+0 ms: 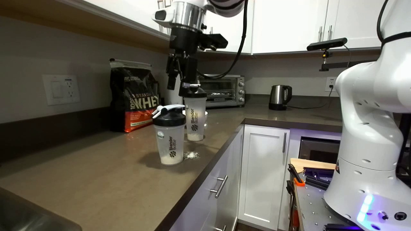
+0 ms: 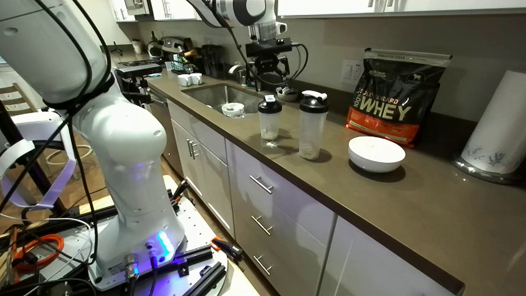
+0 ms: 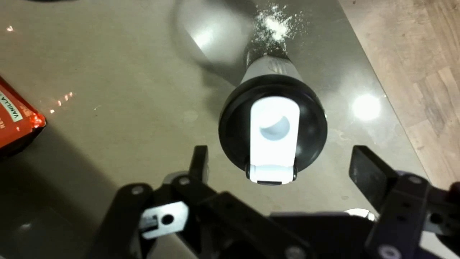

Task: Put the lid on the shaker.

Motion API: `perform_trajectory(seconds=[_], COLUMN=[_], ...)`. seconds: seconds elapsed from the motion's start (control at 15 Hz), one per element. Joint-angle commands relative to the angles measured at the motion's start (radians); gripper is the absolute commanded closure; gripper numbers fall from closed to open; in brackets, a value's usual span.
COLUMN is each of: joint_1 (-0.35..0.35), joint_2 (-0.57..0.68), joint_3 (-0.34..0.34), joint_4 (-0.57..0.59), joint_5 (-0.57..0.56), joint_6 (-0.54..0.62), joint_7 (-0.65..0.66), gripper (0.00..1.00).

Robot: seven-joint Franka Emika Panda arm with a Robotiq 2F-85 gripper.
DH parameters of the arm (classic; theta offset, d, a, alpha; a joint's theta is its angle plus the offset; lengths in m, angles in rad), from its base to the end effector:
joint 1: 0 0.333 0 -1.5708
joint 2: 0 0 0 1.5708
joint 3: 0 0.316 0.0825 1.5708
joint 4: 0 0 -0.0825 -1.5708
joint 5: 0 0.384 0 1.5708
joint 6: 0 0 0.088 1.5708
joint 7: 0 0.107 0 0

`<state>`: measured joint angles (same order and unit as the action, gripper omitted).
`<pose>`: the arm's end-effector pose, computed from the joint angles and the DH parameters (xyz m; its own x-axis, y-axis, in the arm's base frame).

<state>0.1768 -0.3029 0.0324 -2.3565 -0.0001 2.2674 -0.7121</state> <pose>0.4612 0.0985 0.4680 0.5888 0.7935 0.1541 0.7807 -0.6076 0.1459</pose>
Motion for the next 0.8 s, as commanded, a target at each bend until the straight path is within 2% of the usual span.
perform_trajectory(seconds=[0.0,0.73], joint_1=[0.006,0.017], joint_2=[-0.055,-0.191], joint_3=[0.005,0.008], joint_4=[0.008,0.006], joint_5=[-0.005,-0.018], joint_6=[-0.075,-0.202], joint_7=[0.007,0.021], gripper=[0.0,0.0])
